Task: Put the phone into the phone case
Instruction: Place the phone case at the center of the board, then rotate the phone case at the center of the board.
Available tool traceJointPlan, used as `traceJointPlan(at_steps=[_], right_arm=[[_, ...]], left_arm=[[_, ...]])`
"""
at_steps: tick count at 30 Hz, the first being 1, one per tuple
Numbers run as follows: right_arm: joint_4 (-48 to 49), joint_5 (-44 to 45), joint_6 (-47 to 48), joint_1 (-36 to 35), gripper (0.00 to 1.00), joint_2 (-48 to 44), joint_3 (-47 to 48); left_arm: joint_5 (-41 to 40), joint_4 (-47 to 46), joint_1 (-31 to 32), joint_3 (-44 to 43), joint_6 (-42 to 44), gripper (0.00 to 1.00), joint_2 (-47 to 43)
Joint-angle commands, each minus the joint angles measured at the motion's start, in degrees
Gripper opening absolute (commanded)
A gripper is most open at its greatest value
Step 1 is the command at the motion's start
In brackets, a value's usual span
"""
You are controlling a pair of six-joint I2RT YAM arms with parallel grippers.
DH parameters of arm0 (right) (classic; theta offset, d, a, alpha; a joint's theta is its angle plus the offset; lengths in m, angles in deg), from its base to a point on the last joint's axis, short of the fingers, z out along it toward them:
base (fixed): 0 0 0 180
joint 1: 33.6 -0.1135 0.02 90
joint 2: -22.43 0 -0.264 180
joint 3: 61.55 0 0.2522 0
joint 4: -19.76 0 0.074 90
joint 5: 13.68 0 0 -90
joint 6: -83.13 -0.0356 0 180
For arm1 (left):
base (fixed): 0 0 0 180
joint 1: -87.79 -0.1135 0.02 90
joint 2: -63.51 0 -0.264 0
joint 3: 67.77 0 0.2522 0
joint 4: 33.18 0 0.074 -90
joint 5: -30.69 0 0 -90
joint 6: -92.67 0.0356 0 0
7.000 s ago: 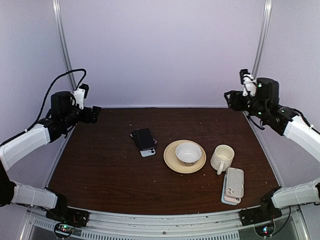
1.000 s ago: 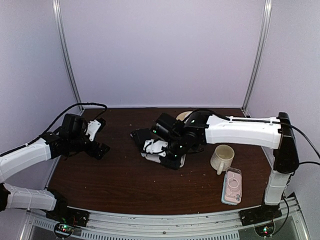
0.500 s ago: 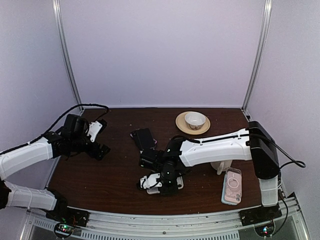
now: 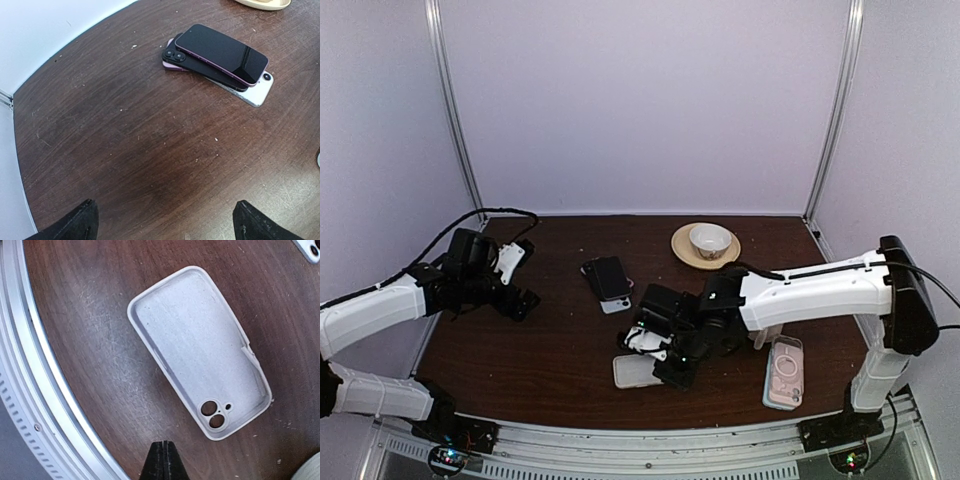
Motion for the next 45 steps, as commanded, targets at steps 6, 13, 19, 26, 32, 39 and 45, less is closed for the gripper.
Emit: traceJointPlan(at_steps=[6, 13, 19, 26, 32, 39, 45], right_arm=[[16.17, 2.63, -36.0, 0.0, 0.0, 0.83, -13.96], [12.25, 9.64, -41.96, 3.4, 0.0, 2.64, -13.84], [12.85, 15.15, -39.54, 10.95, 0.0, 8.27, -6.0], [7.66, 19.27, -28.44, 12.82, 0.0, 18.15, 10.88], [-3.2, 21.72, -28.81, 12.31, 0.0, 15.76, 16.42], [-3.6, 18.18, -38.29, 9.4, 0.38, 11.43, 13.15], [1.41, 14.49, -44.42, 9.4, 0.49, 13.65, 11.08]], left_arm=[[0.74, -0.86, 0.19, -1.3, 0.49, 0.97, -0.93], [0.76, -0.8, 0.19, -1.34, 0.49, 0.98, -0.85], [0.75, -0.76, 0.19, -1.3, 0.52, 0.97, -0.59], [0.43, -0.4, 0.19, -1.43, 0.63, 0.98, -0.38], [1.05, -0.35, 0.19, -1.59, 0.42, 0.98, -0.57], [1.28, -0.47, 0.19, -1.6, -0.04, 0.98, -1.72], [3.25, -0.36, 0.19, -1.58, -0.39, 0.98, -1.93]])
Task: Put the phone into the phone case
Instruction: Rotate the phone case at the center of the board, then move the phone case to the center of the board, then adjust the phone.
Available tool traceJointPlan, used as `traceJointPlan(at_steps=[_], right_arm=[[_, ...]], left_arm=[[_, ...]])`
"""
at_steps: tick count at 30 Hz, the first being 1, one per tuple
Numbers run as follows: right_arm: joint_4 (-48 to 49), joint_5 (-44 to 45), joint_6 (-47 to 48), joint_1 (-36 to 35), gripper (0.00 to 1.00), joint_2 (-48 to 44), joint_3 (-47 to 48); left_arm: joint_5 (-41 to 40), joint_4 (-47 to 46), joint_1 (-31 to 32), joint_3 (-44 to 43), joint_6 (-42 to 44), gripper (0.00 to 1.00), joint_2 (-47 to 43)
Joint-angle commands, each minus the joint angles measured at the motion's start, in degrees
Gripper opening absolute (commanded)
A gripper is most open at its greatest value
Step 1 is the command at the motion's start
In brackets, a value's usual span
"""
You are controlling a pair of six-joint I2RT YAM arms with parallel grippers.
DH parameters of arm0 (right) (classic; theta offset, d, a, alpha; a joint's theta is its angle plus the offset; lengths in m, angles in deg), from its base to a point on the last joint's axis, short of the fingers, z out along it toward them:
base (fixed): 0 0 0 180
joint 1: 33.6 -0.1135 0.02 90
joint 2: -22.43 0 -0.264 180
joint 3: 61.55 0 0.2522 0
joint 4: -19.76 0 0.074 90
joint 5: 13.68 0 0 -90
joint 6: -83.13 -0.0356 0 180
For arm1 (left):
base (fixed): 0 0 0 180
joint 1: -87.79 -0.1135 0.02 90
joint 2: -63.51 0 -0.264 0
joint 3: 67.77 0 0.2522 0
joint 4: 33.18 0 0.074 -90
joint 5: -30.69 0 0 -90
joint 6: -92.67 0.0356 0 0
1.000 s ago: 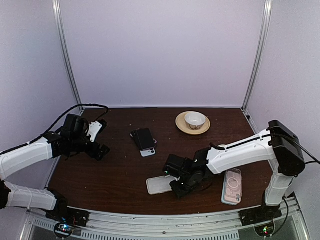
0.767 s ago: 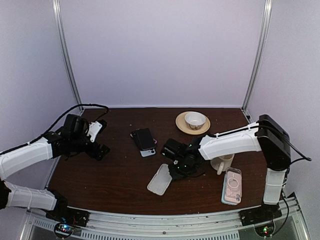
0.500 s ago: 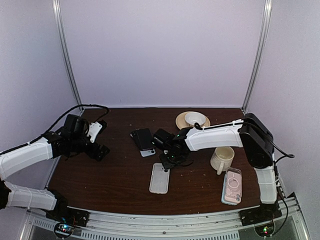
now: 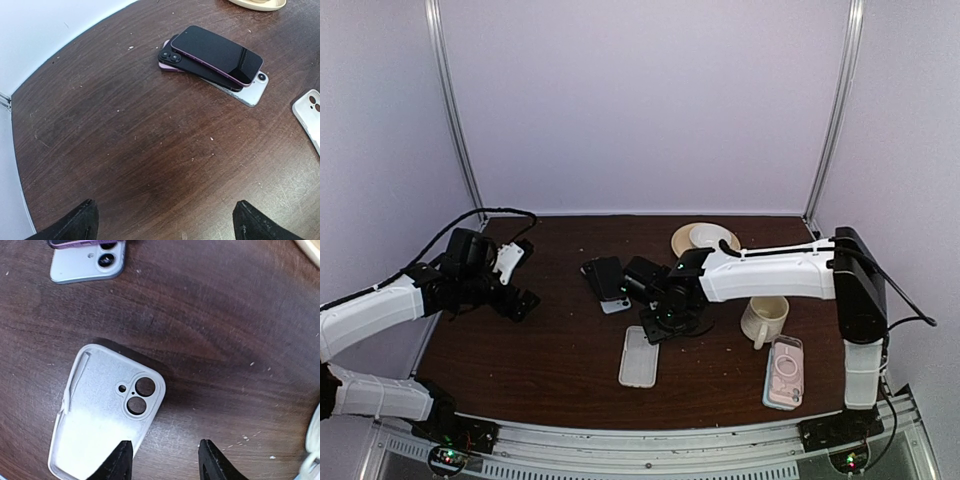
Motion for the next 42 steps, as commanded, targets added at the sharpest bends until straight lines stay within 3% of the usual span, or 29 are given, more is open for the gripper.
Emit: traceJointPlan(at_steps=[1, 5, 14, 22, 29, 30, 32, 37, 38, 42], right_arm=[[2.44, -2.4, -6.1, 0.3, 0.49, 2.12, -1.54], [4.0, -4.9, -7.86, 0.3, 0.42, 4.44, -2.92], [4.15, -2.93, -9.29, 2.08, 0.0, 1.93, -6.87], [0.36, 3.18, -11.17, 4.33, 0.0, -4.43, -12.73], [-0.72, 3.59, -11.92, 4.84, 0.0, -3.51, -13.65], [-1.0, 3.52, -11.32, 4.98, 0.02, -3.33, -13.37], [-2.8, 4.3, -9.11, 5.49, 0.34, -3.34, -11.68], [-2.19, 6.59, 4.85, 6.55, 0.95, -2.53, 0.31], [-1.44, 5.34, 8.1, 6.74, 0.99, -0.96, 4.28], [0.68, 0.34, 16.98, 7.76, 0.99, 7.58, 20.61]], left_arm=[[1.82, -1.17, 0.19, -1.43, -0.32, 0.97, -1.04], [1.81, -1.22, 0.19, -1.35, -0.29, 0.98, -1.23], [1.82, -0.9, 0.19, -1.38, -0.34, 0.98, -0.94], [2.03, -0.84, 0.19, -1.45, -0.22, 0.98, -1.09], [2.19, -0.88, 0.19, -1.43, -0.29, 0.97, -1.17], [2.36, -0.95, 0.19, -1.42, -0.3, 0.97, -1.17], [2.51, -1.1, 0.19, -1.4, -0.5, 0.98, -1.14], [2.76, -1.24, 0.19, -1.57, -1.06, 0.98, -1.06], [2.84, -1.36, 0.19, -1.65, -1.17, 0.97, -1.06], [2.23, -1.24, 0.19, -2.65, -2.7, 0.98, -0.21]])
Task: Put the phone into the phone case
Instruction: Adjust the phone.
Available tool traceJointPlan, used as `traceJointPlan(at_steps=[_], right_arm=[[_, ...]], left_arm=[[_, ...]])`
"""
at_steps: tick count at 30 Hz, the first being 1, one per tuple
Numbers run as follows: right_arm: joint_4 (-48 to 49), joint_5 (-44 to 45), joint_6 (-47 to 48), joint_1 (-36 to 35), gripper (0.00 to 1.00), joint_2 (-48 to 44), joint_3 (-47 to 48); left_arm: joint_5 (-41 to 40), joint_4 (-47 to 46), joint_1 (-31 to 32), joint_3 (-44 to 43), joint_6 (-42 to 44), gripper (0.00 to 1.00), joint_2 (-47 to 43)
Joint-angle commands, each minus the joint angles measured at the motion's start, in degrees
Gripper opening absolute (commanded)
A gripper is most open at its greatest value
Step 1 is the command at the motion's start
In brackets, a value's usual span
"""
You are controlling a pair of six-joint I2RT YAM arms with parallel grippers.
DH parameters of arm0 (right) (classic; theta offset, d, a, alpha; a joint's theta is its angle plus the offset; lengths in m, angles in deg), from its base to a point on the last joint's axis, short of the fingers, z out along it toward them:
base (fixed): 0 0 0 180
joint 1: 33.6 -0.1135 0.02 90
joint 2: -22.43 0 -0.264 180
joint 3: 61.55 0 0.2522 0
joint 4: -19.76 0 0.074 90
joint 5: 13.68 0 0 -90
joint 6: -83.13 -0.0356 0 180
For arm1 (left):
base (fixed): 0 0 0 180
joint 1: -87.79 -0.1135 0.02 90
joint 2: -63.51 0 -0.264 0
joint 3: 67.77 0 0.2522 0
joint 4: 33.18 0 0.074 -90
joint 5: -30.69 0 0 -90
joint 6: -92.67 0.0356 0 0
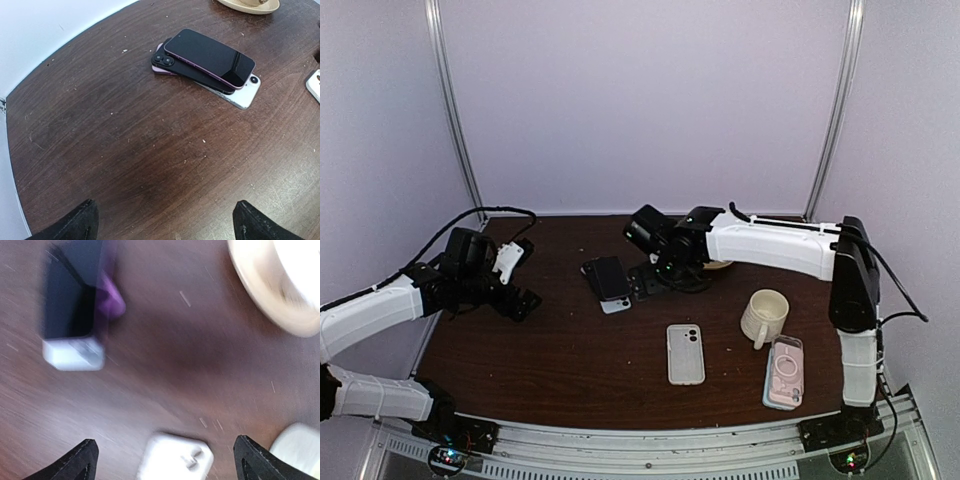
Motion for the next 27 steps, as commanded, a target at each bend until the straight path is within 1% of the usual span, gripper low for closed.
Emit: traceJointPlan(at_steps=[1, 4, 7, 8, 12, 15, 17, 22, 27], right_arm=[[4.97, -3.38, 13.32, 1.24, 0.99, 8.6, 15.44], [8.95, -6.87, 14.79, 2.92, 0.99, 14.38, 23.67], [13.61, -11.02, 15.44, 4.33, 0.99, 20.23, 29.1], [14.54, -11.0, 15.67, 4.56, 0.99, 22.05, 30.62], [15.77, -10.29, 16.19, 4.82, 0.99, 28.83, 38.56], [19.04, -11.73, 15.48, 4.54, 0.99, 31.96, 40.3], [20.0, -10.37, 15.02, 4.35, 0.99, 33.31, 40.7], [19.25, -9.07, 15.57, 4.11, 0.97, 36.36, 44.23], [17.73, -6.95, 16.13, 3.35, 0.97, 38.53, 44.84]], left_arm=[[0.05, -0.97, 0.19, -3.27, -2.31, 0.98, 0.78], [-0.41, 1.06, 0.11, -6.2, -2.61, 0.97, 3.53], [-0.42, 2.21, 0.04, -9.13, -2.61, 0.98, 6.91], [-0.37, 2.26, 0.02, -10.01, -4.14, 0.98, 8.07], [0.07, 2.64, 0.01, -12.81, -4.76, 0.98, 12.77], [0.15, 3.49, -0.16, -13.62, -5.23, 0.98, 15.07], [0.15, 3.83, -0.25, -13.68, -5.12, 0.98, 15.63], [0.82, 2.86, -0.34, -13.04, -4.68, 0.97, 15.23], [0.78, 3.24, -0.42, -13.17, -4.54, 0.97, 15.41]])
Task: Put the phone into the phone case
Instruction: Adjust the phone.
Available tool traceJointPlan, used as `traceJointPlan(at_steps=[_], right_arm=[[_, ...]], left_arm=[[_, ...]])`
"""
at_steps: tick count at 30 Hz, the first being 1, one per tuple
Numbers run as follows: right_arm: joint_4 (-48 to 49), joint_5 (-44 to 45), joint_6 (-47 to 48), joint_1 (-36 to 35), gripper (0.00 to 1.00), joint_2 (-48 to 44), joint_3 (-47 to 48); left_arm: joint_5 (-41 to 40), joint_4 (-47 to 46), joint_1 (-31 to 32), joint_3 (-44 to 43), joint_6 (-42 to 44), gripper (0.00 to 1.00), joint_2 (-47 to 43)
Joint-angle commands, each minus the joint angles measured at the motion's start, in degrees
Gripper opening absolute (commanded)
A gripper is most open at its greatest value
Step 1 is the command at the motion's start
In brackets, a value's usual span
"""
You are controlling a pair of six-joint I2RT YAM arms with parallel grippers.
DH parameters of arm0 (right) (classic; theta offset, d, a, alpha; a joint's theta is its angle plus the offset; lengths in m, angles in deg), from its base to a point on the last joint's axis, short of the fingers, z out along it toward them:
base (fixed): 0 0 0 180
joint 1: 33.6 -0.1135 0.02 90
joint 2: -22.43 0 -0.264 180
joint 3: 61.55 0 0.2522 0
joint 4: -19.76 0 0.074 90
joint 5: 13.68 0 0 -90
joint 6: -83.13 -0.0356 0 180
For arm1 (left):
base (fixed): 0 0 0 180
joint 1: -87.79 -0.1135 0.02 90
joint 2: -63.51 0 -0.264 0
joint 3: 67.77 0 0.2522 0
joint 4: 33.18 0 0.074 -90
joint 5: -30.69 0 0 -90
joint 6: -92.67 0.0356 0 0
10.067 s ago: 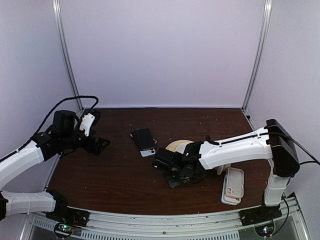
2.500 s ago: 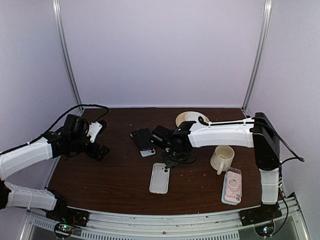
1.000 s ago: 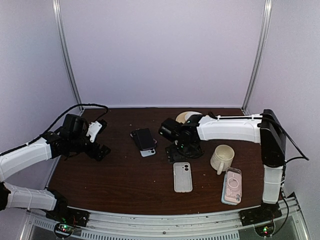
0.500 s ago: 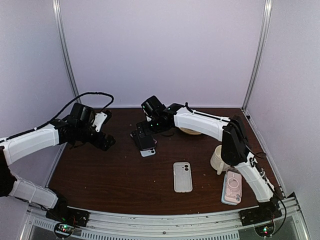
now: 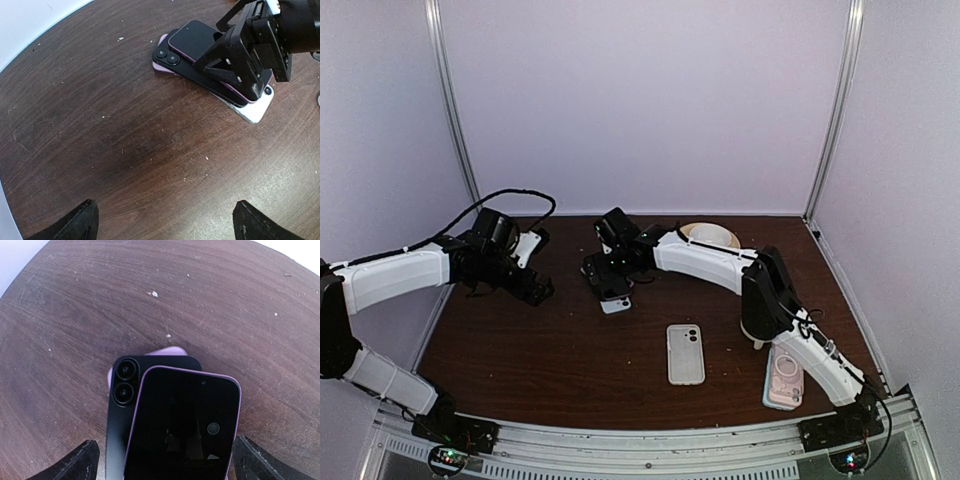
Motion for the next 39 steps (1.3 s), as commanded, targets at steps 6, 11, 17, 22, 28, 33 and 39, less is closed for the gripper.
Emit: traceJointPlan(at_steps=[6, 11, 17, 22, 28, 33, 39], right_arm=[[-3.06, 6.71, -0.27, -1.12, 0.91, 3.08, 2.35], [-4.99, 9.48, 0.94, -1.76, 0.91, 3.34, 2.48], [-6.79, 8.51, 0.15, -1.93, 0.97, 2.97, 2.45], [-7.6, 9.08, -1.27, -1.92, 0.99, 1.68, 2.43], [-8.77, 9.07, -3.03, -1.88, 1.0, 1.78, 2.47], [-8.77, 9.98, -2.41, -1.9, 1.0, 0.7, 2.46], [-9.83, 10.18, -4.51, -1.79, 0.99, 0.67, 1.99]], left_arm=[[0.91, -0.48, -0.43, -1.27, -0.33, 0.97, -0.33], [1.16, -0.49, -0.43, -1.24, -0.39, 0.98, -0.52], [1.06, -0.34, -0.43, -1.21, -0.33, 0.98, -0.76], [1.23, -0.15, -0.43, -1.3, -0.33, 0.98, -0.78], [1.28, -0.05, -0.43, -1.3, -0.33, 0.97, -0.89], [1.61, 0.08, -0.43, -1.41, -0.33, 0.98, -0.91], [1.41, 0.21, -0.43, -1.39, -0.15, 0.98, -1.03]])
